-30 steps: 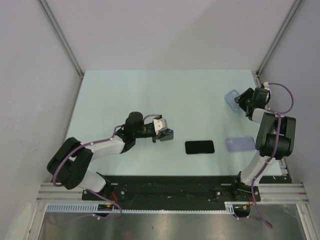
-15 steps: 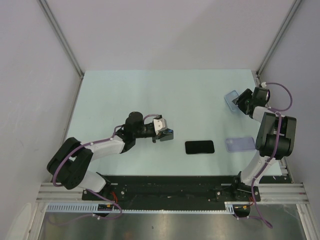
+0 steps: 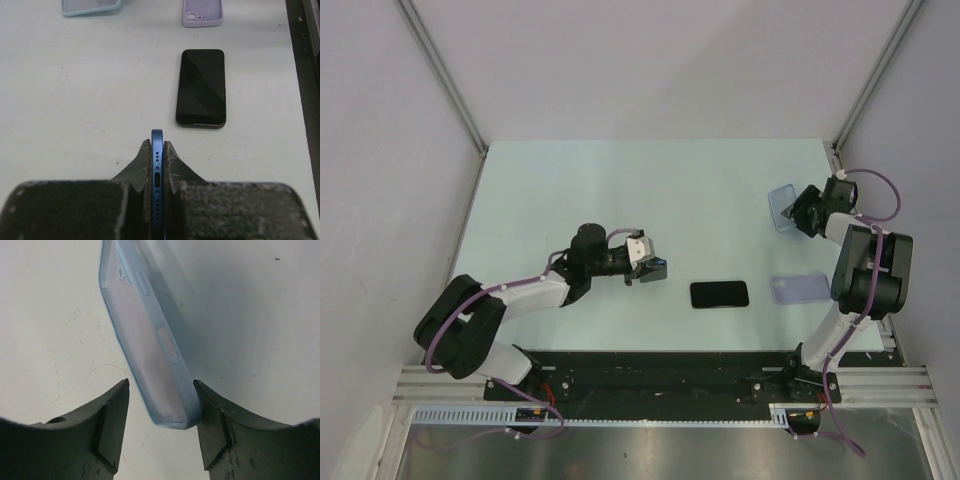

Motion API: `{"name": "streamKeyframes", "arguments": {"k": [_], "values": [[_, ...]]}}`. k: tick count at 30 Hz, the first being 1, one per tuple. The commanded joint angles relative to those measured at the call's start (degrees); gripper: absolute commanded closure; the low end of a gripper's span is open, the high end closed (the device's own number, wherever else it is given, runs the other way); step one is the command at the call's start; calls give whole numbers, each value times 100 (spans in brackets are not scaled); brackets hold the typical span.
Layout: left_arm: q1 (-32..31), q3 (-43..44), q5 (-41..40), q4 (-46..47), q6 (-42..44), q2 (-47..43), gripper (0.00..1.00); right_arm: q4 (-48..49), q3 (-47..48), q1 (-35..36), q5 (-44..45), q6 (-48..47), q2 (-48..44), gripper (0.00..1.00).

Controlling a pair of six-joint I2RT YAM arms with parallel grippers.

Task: Take the phone out of the phone case
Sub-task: Place the phone case at the center of the board.

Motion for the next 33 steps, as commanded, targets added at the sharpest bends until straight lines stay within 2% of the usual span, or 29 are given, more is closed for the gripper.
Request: {"name": "streamKeyframes", "arguments": {"k": [1, 7, 10, 13, 16, 19, 23, 28, 33], "values": [[15, 63, 183, 195, -15, -98, 100, -231, 189, 24, -69, -200, -135, 42], [15, 72, 218, 195, -32, -63, 100, -399, 180, -11, -34, -235, -100, 44], [15, 81, 218, 195, -41, -80, 100, -215, 189, -2, 1, -174, -13, 61], [15, 72, 192, 187, -32, -107, 100, 5, 189, 42, 115, -174, 49, 71], [15, 63, 183, 187, -32, -98, 99, 286, 189, 77, 203, -209, 120, 78], [6, 72, 192, 187, -32, -72, 100, 471, 198, 130, 361, -288, 172, 81], [15, 72, 183, 187, -50, -81, 100, 419, 356, 252, 616, -638, 286, 79], [15, 63, 148, 187, -15, -116, 99, 269, 409, 472, 1188, -1087, 234, 68], [15, 72, 157, 187, -15, -81, 99, 147, 505, 525, 1452, -1254, 225, 66]]}}
